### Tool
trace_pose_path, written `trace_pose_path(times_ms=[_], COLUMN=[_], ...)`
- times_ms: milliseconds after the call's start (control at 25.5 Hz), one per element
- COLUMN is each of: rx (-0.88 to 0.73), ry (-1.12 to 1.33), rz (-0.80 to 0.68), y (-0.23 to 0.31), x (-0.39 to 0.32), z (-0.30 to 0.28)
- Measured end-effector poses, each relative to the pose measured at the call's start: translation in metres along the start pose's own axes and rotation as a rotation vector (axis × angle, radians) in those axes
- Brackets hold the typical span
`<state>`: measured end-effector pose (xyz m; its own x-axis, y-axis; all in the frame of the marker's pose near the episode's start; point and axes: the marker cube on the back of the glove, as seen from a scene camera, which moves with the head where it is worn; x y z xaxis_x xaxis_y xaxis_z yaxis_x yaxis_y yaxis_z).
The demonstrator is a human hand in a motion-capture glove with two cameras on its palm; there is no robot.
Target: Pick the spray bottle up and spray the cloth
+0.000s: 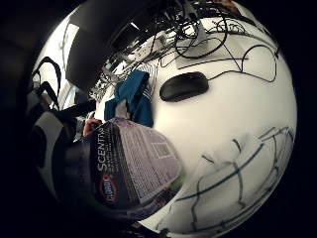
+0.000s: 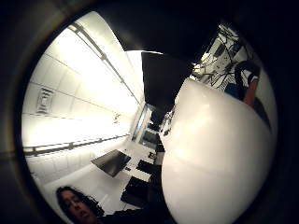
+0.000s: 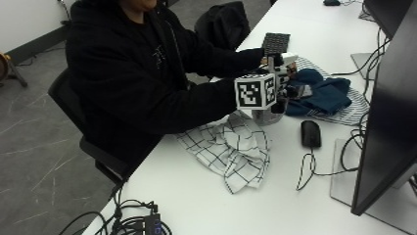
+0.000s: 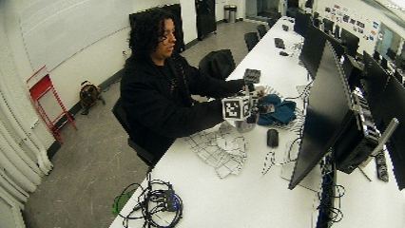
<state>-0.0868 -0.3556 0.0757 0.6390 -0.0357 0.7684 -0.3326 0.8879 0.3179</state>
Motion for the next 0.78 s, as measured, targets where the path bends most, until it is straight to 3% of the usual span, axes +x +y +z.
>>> trace_pose_path(times_ms=[471,785], rx=[0.052,-0.024], ry=[-0.017,-0.031], rz=[-0.040,0.024], y=[0.001,-0.016], x=[0.006,0.008], z=[0.003,0.005])
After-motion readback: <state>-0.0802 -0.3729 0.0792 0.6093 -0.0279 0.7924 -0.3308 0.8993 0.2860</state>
